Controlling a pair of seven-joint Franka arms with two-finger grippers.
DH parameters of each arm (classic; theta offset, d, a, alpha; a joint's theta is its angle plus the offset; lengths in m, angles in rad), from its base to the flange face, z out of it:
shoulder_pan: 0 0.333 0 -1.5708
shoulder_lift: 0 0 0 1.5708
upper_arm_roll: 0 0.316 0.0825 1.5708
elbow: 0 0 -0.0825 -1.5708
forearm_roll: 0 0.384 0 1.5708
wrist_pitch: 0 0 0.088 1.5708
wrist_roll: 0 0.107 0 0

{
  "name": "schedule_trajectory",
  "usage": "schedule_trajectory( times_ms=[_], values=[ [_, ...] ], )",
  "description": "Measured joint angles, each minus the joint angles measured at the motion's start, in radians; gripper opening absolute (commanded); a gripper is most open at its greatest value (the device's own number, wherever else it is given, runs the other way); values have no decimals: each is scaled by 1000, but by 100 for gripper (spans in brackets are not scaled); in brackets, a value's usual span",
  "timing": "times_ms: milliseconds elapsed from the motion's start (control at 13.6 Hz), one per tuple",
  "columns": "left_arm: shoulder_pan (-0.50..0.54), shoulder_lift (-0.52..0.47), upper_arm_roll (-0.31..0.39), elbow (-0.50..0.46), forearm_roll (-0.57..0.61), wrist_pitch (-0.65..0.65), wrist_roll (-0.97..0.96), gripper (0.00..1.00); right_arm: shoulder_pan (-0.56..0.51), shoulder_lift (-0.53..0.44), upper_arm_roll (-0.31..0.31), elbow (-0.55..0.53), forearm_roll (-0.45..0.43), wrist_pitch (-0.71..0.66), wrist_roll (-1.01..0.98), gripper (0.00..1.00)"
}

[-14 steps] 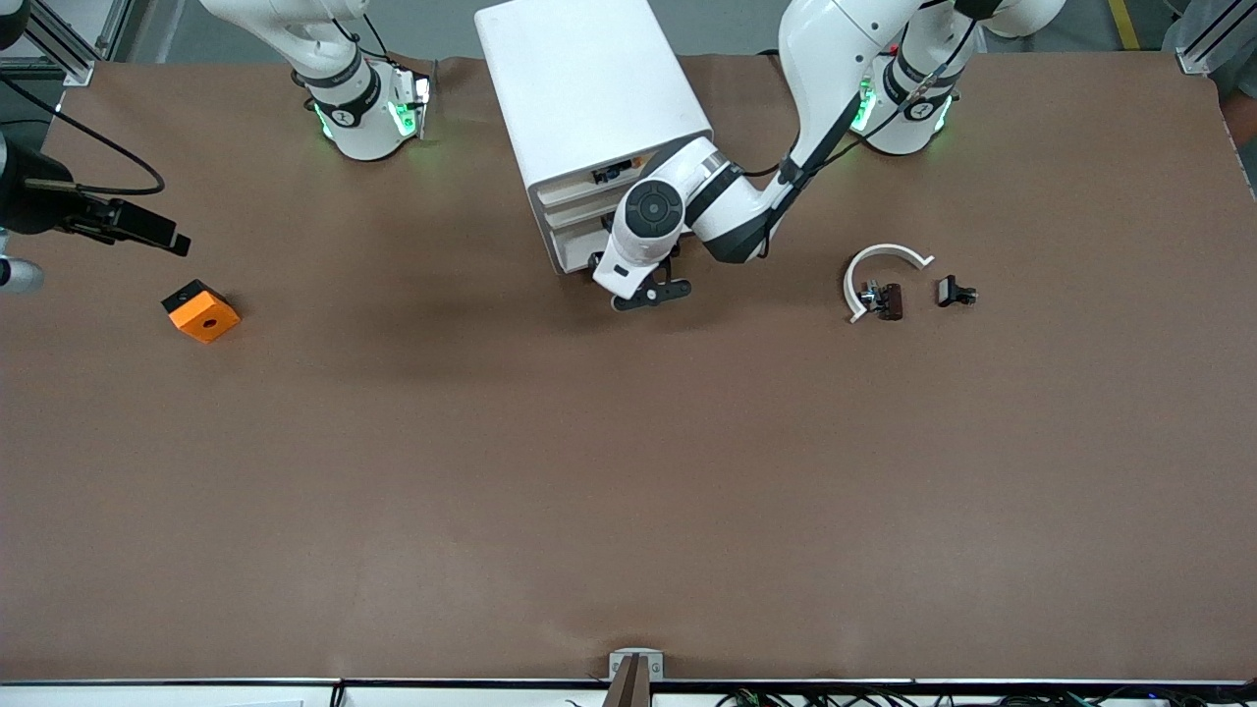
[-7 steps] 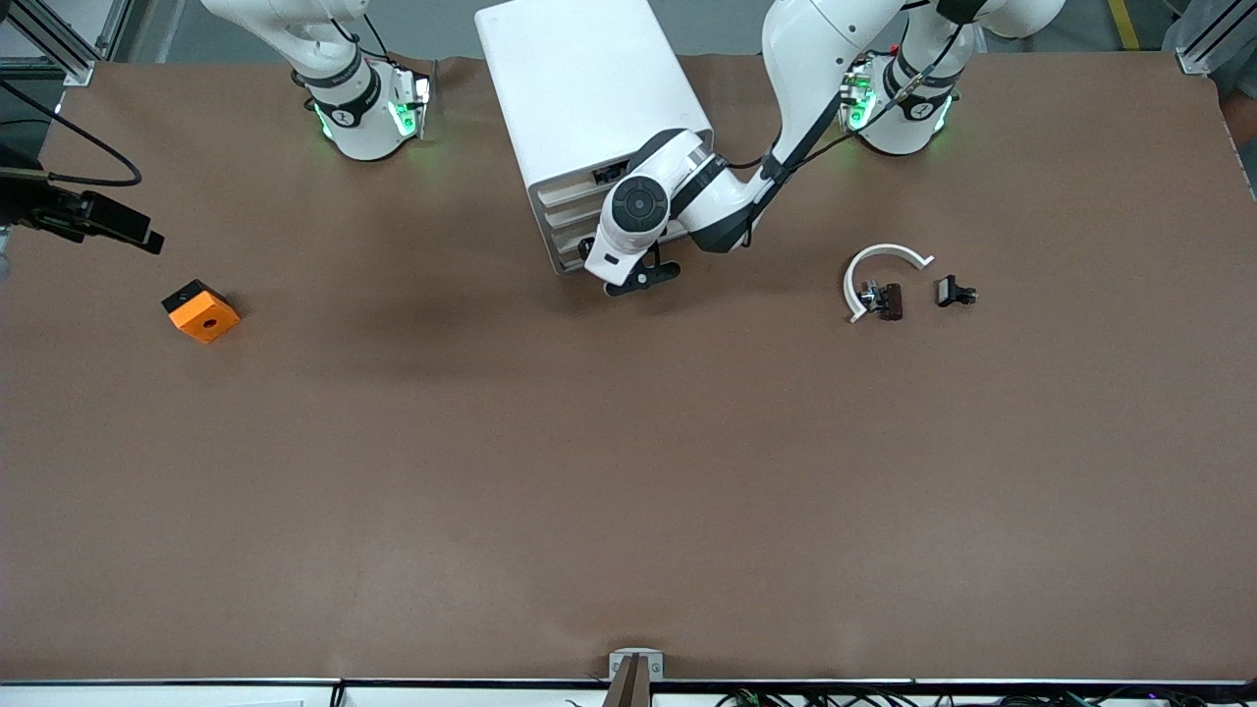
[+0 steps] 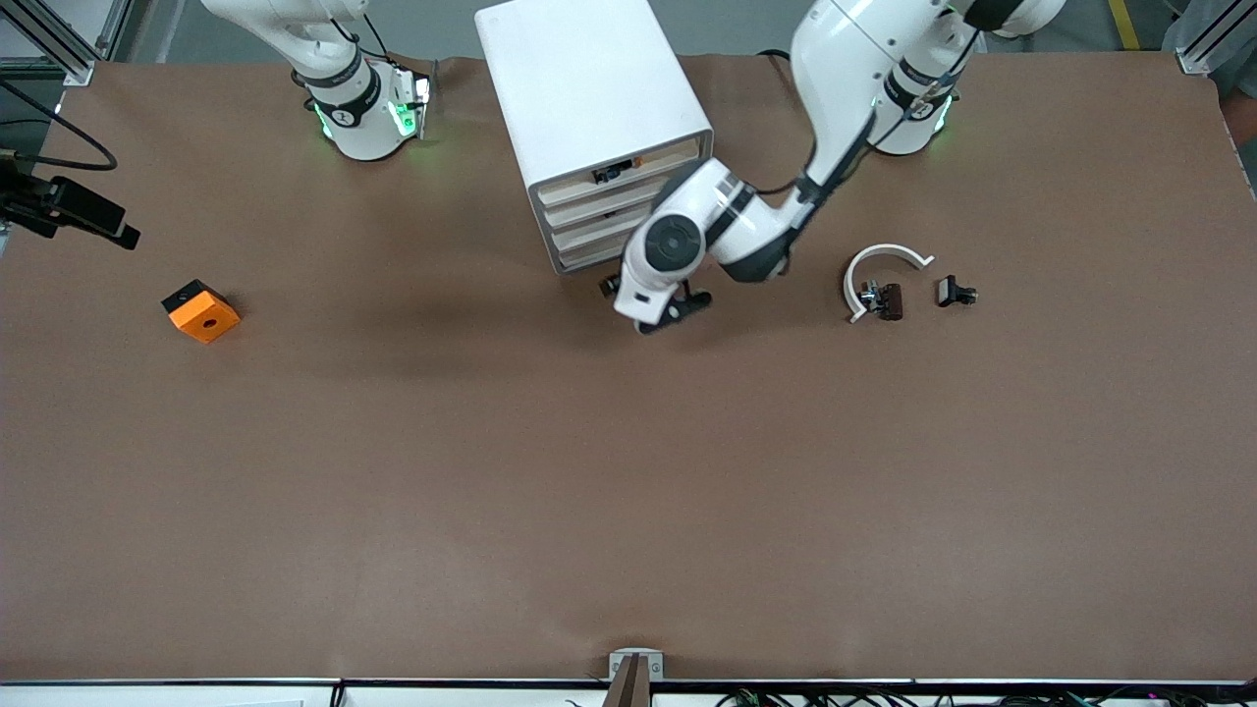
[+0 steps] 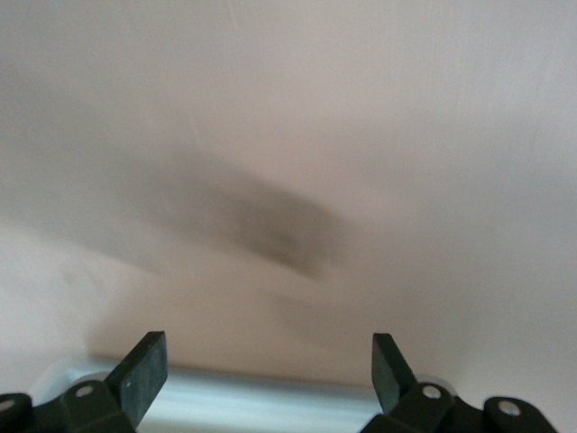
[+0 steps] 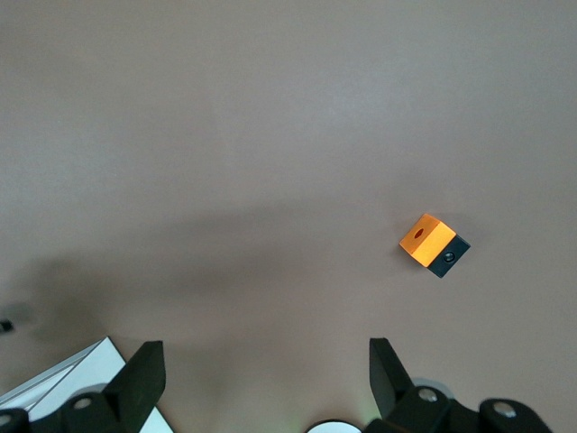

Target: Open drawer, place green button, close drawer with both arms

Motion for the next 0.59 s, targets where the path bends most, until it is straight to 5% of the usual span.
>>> schedule_trajectory(
  times_ms=[293,586],
  values=[
    [217,-41,4,65,148,-37,12,100,0,0,0,0,-2,0,0,100],
    [380,-155,4,132,400,-237,17,100,-1,0,1,0,-4,0,-1,100]
  ],
)
